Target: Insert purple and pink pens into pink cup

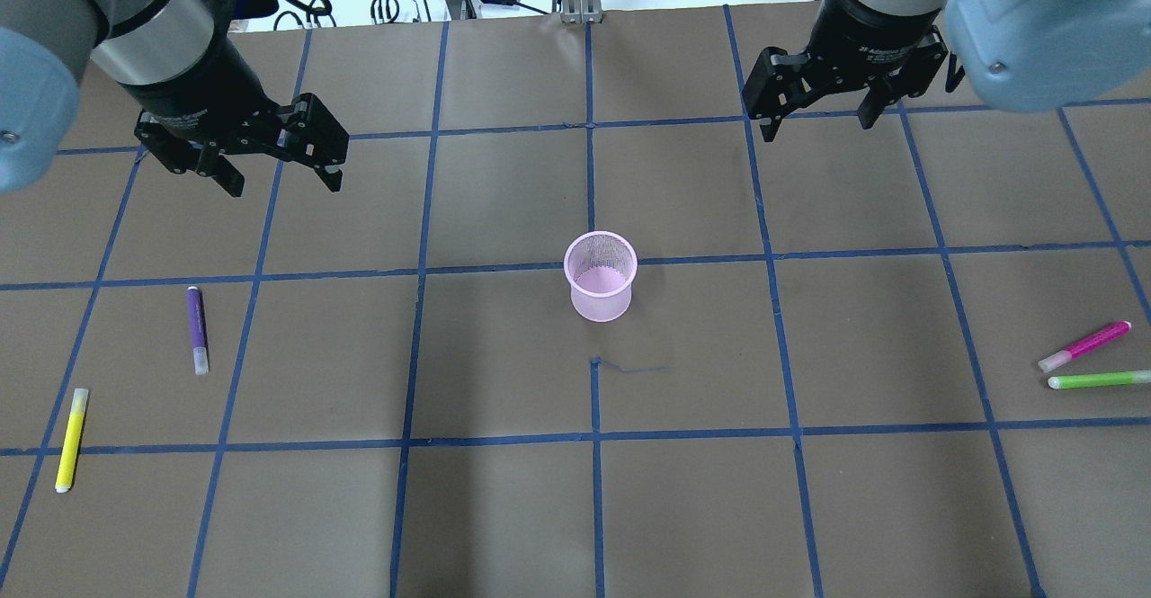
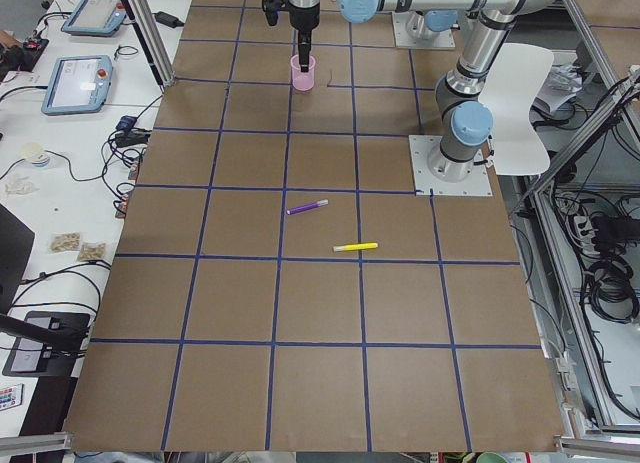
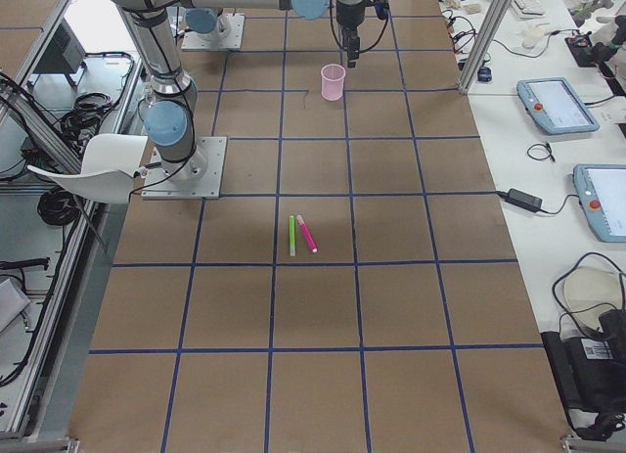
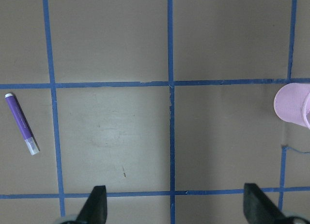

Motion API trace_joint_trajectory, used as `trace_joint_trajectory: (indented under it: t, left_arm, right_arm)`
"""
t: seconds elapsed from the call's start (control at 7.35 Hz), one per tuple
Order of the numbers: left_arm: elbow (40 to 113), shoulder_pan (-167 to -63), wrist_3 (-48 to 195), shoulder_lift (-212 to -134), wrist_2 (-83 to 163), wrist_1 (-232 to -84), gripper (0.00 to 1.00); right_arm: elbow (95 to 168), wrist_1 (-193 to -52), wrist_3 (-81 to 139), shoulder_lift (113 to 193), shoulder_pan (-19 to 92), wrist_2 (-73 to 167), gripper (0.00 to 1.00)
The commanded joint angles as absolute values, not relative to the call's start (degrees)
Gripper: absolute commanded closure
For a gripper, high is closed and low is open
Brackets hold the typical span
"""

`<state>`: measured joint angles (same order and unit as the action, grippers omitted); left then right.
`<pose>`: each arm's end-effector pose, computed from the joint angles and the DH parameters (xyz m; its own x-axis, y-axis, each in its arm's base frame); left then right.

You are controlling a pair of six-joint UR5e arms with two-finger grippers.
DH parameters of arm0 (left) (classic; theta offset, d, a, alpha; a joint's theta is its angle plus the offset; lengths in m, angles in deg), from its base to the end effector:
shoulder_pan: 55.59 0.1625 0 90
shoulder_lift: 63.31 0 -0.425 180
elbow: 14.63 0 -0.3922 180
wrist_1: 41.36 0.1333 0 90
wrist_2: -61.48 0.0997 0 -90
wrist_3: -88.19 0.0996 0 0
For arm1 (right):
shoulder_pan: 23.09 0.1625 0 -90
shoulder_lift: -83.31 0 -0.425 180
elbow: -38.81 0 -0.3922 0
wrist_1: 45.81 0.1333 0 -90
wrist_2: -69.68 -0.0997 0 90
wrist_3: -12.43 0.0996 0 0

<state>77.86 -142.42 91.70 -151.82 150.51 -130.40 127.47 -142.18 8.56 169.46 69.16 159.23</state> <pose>-0.1082 -0.4874 0.4809 -0.9998 0.0059 0.0169 0.0059 1.0000 -0.0003 0.1547 -0.5209 0.4767 -0.9943 -0.1070 -0.0033 -0.1065 0.9920 -0.0677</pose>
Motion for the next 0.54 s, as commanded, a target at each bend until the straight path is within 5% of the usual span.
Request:
trace_joint_trajectory:
  t: [0.0, 0.41]
  left_arm:
    - [77.9, -142.4, 91.7, -152.1, 149.8, -130.3, 0.00]
    - [77.9, -142.5, 91.7, -151.9, 149.8, -130.3, 0.00]
  right_arm:
    - [127.5, -142.1, 8.6, 169.4, 69.2, 159.3, 0.00]
    - [127.4, -141.9, 7.9, 169.5, 69.1, 159.4, 0.00]
